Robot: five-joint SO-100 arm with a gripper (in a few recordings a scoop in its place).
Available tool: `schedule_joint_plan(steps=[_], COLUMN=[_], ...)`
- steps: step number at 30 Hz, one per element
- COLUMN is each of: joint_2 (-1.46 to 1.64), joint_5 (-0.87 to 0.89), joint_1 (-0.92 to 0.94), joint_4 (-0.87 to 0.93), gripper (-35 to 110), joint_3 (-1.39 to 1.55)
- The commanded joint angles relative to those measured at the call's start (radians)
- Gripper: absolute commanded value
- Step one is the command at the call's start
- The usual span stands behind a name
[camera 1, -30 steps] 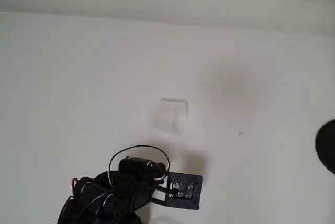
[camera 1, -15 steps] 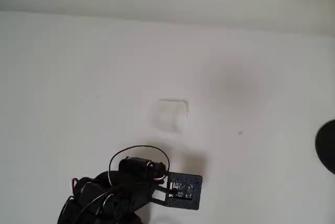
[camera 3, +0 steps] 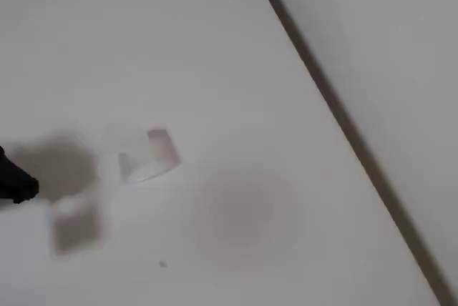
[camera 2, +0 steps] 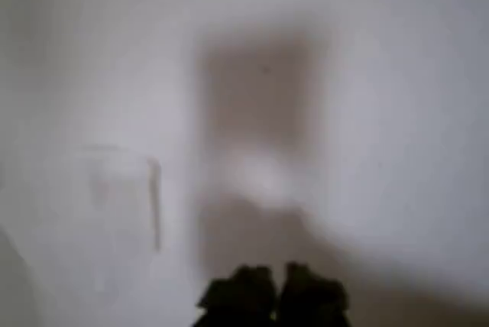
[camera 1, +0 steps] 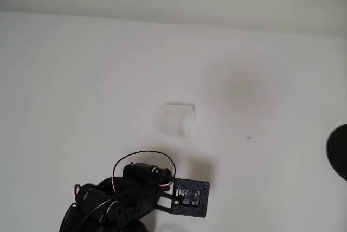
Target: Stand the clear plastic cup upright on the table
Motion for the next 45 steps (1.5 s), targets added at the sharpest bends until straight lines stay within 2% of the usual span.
schedule_joint_plan(steps=[1, 16, 26, 30, 32, 39, 41, 45], joint_2=[-0.003, -0.003, -0.002, 0.000, 0.000, -0.044, -0.163, -0.629], joint_5=[0.011, 0.009, -0.077, -0.087, -0.169, -0.173, -0.156, -0.064], joint_1=[0.002, 0.002, -0.086, -0.123, -0.123, -0.144, -0.178, -0.222], joint_4=[0.006, 0.006, 0.008, -0.046, -0.077, -0.054, -0.075, -0.052], gripper=[1, 1, 2, 3, 7, 34, 43, 55], joint_3=[-0.002, -0.002, 0.000, 0.011, 0.021, -0.129, -0.215, -0.531])
